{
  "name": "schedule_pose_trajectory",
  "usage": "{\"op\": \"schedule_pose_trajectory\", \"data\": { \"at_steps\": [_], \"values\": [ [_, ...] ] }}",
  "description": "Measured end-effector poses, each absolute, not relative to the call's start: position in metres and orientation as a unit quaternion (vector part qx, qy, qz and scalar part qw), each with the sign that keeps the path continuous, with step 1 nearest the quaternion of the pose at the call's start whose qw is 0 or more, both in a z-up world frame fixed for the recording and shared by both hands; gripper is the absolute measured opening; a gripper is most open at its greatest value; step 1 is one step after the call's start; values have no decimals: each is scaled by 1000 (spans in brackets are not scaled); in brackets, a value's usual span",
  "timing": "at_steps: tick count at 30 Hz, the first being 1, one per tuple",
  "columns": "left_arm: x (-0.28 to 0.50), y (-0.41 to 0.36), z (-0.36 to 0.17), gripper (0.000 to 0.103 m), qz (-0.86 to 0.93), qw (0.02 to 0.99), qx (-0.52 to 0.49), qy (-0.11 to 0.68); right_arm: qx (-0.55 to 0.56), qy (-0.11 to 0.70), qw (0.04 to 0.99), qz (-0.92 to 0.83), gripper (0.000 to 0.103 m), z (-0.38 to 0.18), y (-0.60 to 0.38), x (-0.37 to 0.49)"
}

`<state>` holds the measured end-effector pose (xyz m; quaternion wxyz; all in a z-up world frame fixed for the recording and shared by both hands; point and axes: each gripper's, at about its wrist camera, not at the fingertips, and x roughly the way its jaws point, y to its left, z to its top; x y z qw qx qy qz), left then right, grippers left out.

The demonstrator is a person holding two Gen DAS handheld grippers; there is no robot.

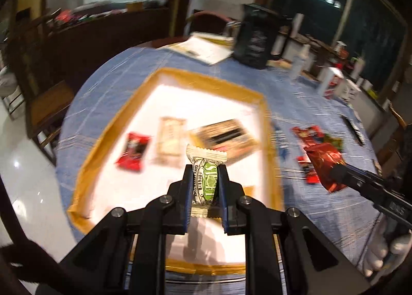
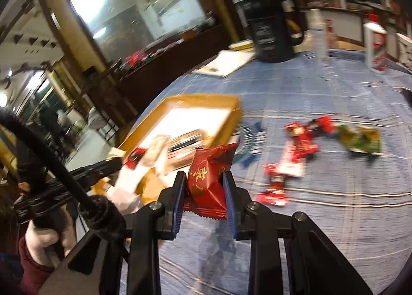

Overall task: Organize snacks
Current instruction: 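Carry both packets into the white tray and open both tools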

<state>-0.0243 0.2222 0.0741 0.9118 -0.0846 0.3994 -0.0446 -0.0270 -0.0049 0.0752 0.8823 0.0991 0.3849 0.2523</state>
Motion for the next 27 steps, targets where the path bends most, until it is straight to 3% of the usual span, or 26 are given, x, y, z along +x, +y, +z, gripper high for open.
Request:
{"op": "schedule_pose_trajectory", "data": {
  "at_steps": [8, 17, 22, 27],
  "values": [
    [-16, 263, 38, 19, -12, 896, -116, 429, 54, 434, 845, 307, 28, 45, 78, -19],
    [-24, 271, 46, 24, 4, 906, -124, 404, 35, 455, 829, 322, 32, 22, 112, -21],
    [-51, 260, 74, 67, 60, 926, -89, 361, 25, 444, 834, 327, 33, 23, 115, -30],
    [-95, 241, 101, 72, 86, 944, -62, 313, 35, 416, 848, 327, 38, 39, 95, -49]
  ]
}}
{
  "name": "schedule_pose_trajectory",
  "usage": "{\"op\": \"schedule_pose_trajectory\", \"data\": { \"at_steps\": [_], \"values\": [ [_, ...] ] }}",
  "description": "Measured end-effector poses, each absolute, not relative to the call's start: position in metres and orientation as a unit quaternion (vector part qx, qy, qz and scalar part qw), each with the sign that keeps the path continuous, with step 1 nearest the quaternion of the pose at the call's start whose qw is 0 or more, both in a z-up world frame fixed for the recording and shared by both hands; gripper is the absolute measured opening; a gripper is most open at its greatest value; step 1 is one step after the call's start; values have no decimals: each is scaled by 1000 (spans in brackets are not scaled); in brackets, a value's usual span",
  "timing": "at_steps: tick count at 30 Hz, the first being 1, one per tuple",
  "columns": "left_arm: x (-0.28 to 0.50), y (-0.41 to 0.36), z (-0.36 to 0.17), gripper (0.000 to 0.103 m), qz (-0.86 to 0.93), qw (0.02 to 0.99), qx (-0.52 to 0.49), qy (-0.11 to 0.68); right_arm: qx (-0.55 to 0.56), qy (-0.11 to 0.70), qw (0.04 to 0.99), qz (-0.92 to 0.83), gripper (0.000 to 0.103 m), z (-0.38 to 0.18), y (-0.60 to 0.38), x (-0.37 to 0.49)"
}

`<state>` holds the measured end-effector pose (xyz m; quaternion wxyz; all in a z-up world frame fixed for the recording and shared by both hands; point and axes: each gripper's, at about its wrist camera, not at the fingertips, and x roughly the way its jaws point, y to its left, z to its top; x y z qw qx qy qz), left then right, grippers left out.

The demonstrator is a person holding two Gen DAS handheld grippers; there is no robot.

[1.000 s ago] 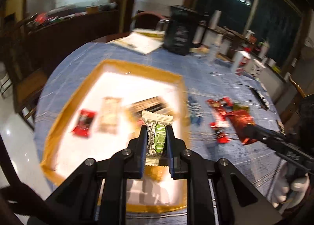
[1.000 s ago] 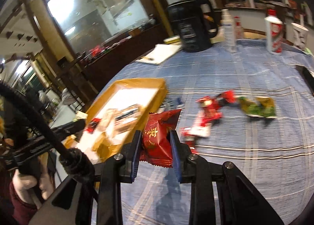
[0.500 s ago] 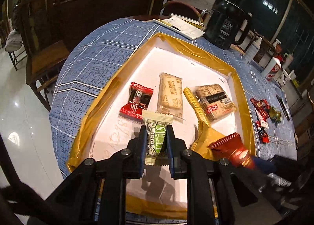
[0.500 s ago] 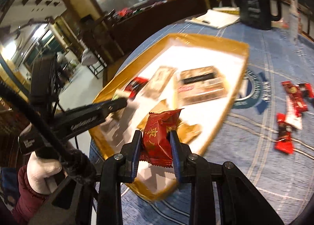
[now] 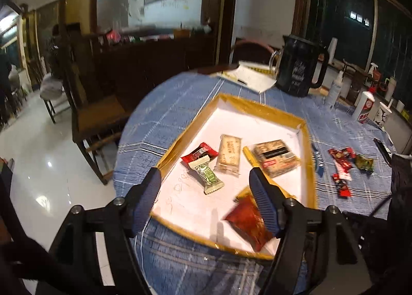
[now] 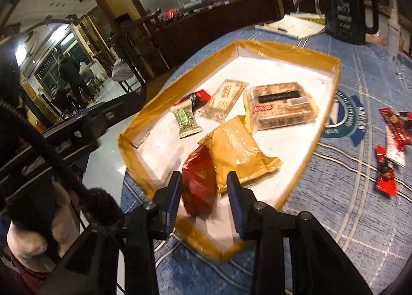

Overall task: Organize snacks
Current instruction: 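Carry both packets into the white tray and open both tools, then move both tools back toward the remaining red candy packets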

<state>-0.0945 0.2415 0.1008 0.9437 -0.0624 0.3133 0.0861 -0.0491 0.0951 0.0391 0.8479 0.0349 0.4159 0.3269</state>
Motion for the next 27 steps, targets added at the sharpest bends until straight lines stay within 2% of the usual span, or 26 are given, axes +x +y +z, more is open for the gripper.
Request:
{"op": "schedule_pose_trajectory", "data": {
  "at_steps": [6, 20, 27],
  "values": [
    [-139, 214, 117, 72, 121, 957, -33, 262, 71, 378, 870, 308, 43, 54, 54, -80],
    [-161, 148, 127, 72, 121, 959, 21, 256, 117, 315, 914, 229, 57, 66, -34, -132],
    [-165, 121, 131, 72, 128, 960, 58, 243, 133, 312, 916, 215, 57, 63, -60, -134]
  ]
}}
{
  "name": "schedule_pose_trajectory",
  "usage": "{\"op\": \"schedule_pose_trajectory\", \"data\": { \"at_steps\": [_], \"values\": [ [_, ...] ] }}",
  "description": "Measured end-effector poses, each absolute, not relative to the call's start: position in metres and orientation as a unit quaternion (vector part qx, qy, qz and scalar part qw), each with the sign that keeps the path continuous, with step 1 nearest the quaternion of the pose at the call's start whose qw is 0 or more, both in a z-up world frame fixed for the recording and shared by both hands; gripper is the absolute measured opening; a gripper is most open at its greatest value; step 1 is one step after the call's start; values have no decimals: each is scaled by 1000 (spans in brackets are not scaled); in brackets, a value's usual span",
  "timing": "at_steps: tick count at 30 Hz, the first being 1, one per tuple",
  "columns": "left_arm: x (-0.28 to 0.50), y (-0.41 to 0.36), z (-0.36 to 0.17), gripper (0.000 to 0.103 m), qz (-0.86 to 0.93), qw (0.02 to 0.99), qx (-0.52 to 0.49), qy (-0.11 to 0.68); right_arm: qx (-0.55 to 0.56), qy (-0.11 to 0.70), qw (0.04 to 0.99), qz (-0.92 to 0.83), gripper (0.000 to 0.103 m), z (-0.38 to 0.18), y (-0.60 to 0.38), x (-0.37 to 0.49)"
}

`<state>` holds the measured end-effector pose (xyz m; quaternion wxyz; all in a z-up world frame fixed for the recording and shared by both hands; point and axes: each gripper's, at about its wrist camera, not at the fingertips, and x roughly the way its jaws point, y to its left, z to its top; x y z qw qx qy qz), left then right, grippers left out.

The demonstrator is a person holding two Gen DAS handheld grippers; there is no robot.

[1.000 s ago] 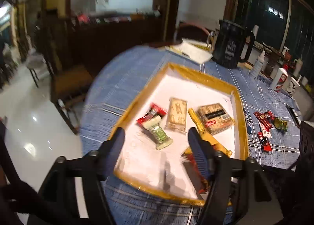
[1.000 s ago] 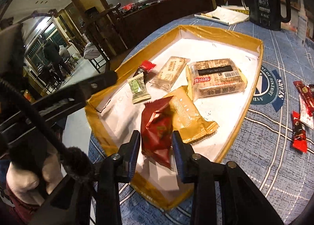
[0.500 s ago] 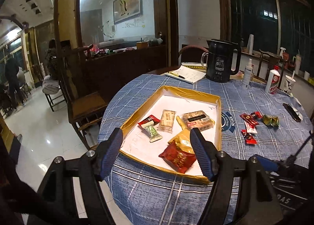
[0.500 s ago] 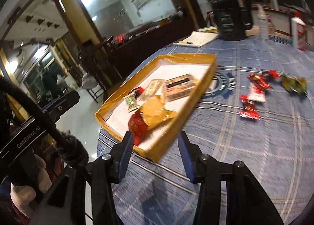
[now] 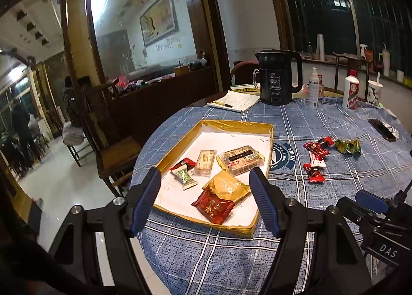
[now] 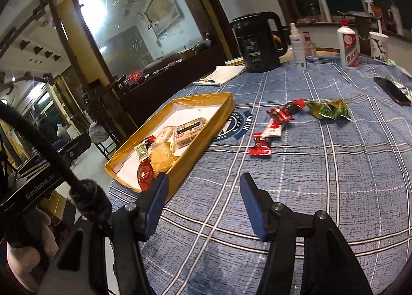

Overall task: Organize snacks
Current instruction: 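Move both tools back toward the remaining red candy packets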

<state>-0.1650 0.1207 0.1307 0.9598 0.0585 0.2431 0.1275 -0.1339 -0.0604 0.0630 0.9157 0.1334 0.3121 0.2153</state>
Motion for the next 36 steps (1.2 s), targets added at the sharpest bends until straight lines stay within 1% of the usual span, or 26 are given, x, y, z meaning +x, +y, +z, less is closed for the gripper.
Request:
{"op": "schedule_pose_trajectory", "data": {
  "at_steps": [6, 22, 24, 26, 27, 28, 32, 36],
  "values": [
    [-162, 106, 130, 72, 126, 958, 74, 246, 145, 319, 913, 208, 57, 56, -72, -132],
    [-152, 96, 115, 72, 120, 954, 92, 260, 159, 333, 910, 189, 57, 42, -89, -123],
    [-153, 98, 113, 71, 110, 956, 83, 260, 161, 334, 910, 186, 57, 41, -93, -123],
    [-150, 100, 110, 65, 76, 957, 66, 273, 161, 333, 912, 180, 57, 40, -99, -120],
    [-148, 102, 108, 60, 62, 955, 56, 283, 160, 332, 913, 174, 57, 41, -104, -118],
    [-146, 103, 106, 59, 49, 954, 46, 293, 158, 331, 916, 163, 57, 42, -112, -115],
    [-129, 107, 101, 59, -36, 941, -6, 336, 140, 327, 927, 117, 57, 54, -147, -103],
    [-109, 96, 111, 59, -101, 934, -23, 342, 129, 335, 930, 81, 57, 64, -178, -83]
  ]
}}
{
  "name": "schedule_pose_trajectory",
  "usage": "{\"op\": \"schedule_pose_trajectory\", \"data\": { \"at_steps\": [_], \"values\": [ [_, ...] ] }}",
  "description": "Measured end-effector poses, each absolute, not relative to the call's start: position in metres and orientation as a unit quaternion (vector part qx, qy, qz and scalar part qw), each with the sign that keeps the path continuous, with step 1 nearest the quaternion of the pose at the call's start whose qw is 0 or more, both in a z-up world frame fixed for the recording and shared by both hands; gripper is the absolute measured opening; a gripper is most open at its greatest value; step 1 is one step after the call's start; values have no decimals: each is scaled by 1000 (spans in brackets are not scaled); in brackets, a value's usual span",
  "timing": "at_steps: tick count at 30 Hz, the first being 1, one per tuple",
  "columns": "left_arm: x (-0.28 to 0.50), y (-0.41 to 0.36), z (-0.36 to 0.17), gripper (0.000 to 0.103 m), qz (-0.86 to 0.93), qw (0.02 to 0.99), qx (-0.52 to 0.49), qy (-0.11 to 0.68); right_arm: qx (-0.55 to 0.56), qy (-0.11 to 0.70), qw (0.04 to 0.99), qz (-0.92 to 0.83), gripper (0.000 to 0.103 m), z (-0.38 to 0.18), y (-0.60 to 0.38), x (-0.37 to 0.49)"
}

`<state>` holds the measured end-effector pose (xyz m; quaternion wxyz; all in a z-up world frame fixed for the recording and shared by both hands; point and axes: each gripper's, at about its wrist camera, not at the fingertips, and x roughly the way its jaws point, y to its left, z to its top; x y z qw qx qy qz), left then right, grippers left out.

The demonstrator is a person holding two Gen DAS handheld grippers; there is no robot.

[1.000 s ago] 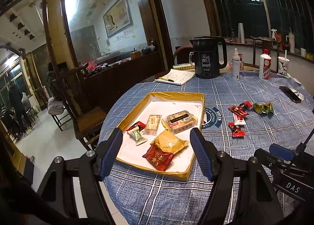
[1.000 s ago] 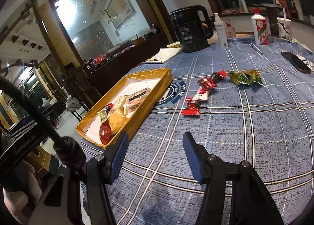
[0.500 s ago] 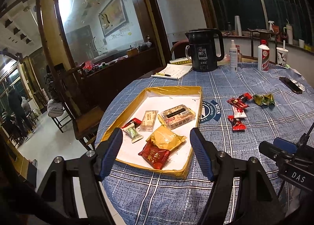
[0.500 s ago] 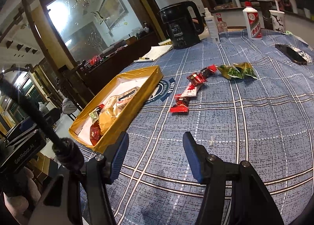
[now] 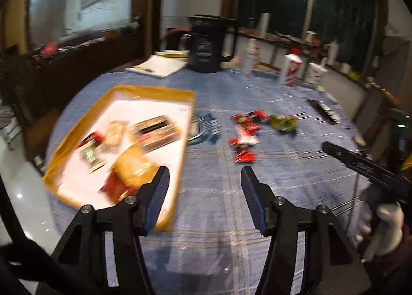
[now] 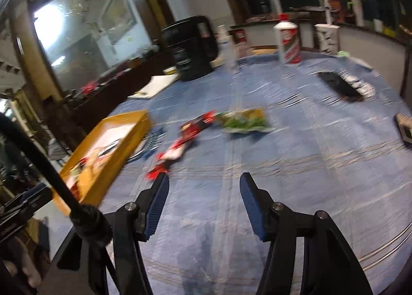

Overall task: Organize snacks
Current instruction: 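Move both tools back toward the remaining red candy packets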

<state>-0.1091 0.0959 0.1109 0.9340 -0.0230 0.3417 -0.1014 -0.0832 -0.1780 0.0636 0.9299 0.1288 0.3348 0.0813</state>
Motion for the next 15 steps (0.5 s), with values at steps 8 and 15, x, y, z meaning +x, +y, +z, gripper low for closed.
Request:
{"op": "schedule_pose_trajectory", "data": {
  "at_steps": [8, 15],
  "values": [
    [-55, 59, 107, 59, -175, 908, -33, 380, 146, 374, 913, 72, 57, 45, -208, -14],
    [17, 52, 88, 59, -183, 885, -76, 422, 113, 389, 913, 49, 57, 32, -209, 50]
  ]
}}
